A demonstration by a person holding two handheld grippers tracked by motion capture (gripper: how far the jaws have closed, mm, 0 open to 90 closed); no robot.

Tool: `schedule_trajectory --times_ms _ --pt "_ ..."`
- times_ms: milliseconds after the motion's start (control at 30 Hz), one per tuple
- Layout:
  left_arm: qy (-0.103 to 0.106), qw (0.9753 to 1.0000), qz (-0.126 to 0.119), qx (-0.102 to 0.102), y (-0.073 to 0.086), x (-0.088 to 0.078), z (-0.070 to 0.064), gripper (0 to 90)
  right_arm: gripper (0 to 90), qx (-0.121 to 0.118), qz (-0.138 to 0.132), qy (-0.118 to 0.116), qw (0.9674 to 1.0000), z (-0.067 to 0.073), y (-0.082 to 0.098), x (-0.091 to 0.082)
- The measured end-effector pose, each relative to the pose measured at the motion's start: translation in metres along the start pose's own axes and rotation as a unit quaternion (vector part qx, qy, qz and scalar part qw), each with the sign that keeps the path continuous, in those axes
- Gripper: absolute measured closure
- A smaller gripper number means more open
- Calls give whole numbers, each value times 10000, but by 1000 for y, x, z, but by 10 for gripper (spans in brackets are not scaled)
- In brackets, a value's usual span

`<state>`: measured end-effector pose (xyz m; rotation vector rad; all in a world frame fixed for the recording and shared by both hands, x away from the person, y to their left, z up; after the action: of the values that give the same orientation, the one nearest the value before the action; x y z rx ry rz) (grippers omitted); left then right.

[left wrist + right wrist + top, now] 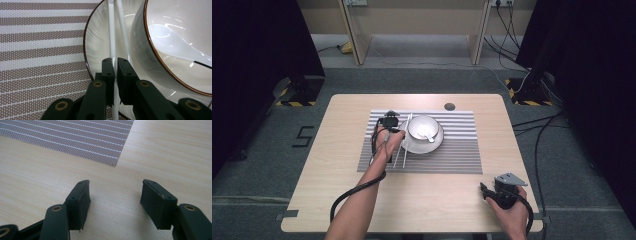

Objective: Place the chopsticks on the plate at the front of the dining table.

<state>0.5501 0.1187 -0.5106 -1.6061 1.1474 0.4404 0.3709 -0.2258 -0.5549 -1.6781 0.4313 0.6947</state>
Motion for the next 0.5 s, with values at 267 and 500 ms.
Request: schedule_trajectory --times_ms 267,500 --pt "79 9999 -109 7 0 -2 -2 730 406 -5 -1 -4 10000 0 0 0" --pt "215 9997 -67 81 6 -15 -3 630 406 6 0 -3 10000 0 0 0"
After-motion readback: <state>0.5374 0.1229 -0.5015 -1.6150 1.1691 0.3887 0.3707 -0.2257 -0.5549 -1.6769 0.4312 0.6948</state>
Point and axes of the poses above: each handheld gripper's, and its own axes: x roughly forward along the jaws, y roughly out of its underside, z roughly to its left, the point moved 6 cm from there along x, roughly forward along the jaws, and after that the axes turned 10 degrees about y, right-handed, at the moved point
